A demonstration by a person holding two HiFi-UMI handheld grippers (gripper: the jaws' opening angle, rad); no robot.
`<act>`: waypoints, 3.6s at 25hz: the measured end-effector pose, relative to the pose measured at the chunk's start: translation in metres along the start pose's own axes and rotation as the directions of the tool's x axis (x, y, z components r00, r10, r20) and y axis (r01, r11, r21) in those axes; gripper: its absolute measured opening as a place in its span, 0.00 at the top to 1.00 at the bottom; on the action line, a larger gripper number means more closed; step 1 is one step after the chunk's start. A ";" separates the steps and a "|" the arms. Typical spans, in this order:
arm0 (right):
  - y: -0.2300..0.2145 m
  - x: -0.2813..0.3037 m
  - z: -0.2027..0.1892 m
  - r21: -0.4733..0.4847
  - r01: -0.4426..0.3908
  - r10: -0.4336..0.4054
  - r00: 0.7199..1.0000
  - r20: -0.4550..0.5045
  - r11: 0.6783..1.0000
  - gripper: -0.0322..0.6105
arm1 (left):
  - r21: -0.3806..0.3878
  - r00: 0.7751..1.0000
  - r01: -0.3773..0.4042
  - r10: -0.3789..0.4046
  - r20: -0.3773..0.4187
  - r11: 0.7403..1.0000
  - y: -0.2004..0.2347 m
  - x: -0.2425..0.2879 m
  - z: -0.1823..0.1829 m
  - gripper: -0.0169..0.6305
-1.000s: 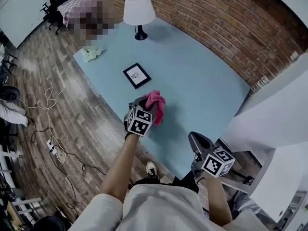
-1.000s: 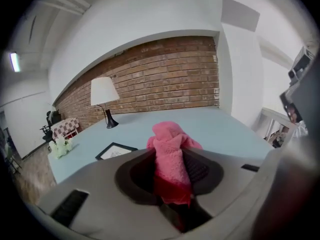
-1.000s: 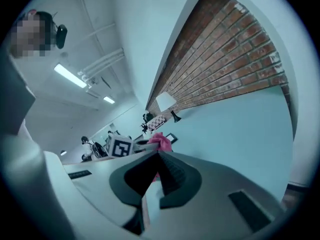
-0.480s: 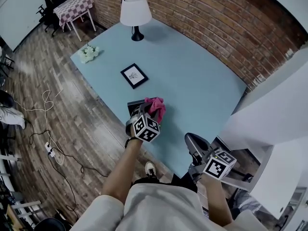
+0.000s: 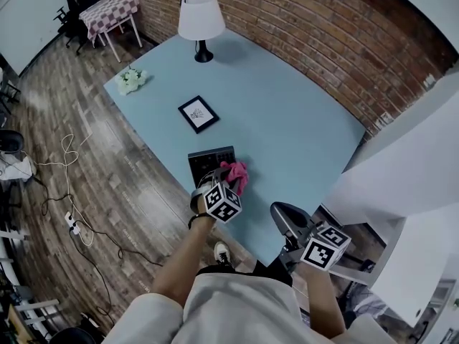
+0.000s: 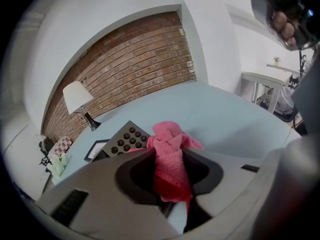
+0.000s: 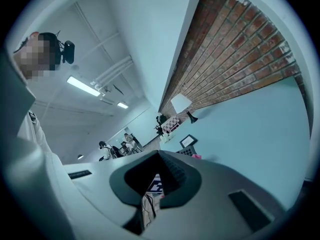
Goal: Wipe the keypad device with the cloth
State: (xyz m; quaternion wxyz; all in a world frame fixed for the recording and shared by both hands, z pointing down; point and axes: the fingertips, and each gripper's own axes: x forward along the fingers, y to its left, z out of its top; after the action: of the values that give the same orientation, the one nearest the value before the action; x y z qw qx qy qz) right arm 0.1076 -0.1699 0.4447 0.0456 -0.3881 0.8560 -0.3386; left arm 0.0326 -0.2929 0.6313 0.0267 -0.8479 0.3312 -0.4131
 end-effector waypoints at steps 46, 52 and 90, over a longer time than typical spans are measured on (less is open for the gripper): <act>0.106 -0.166 0.018 -0.551 0.143 -0.106 0.990 0.098 0.822 0.92 | -0.453 0.862 -0.178 0.361 0.357 0.874 -0.094 -0.317 0.058 0.73; 0.141 -0.209 0.016 -0.581 0.112 -0.049 0.991 0.124 0.806 0.92 | -0.465 0.845 -0.209 0.398 0.356 0.860 -0.144 -0.374 0.075 0.73; 0.242 -0.282 -0.034 -0.664 0.039 0.001 0.998 0.060 0.747 0.92 | -0.384 0.755 -0.320 0.478 0.450 0.866 -0.247 -0.541 0.099 0.73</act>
State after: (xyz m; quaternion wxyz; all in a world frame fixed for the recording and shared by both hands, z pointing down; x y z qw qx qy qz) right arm 0.1384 0.1579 0.2701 -0.0748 -0.3972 0.9147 -0.0012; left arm -0.0005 0.1930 0.2751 0.0838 -0.8314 0.5411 -0.0951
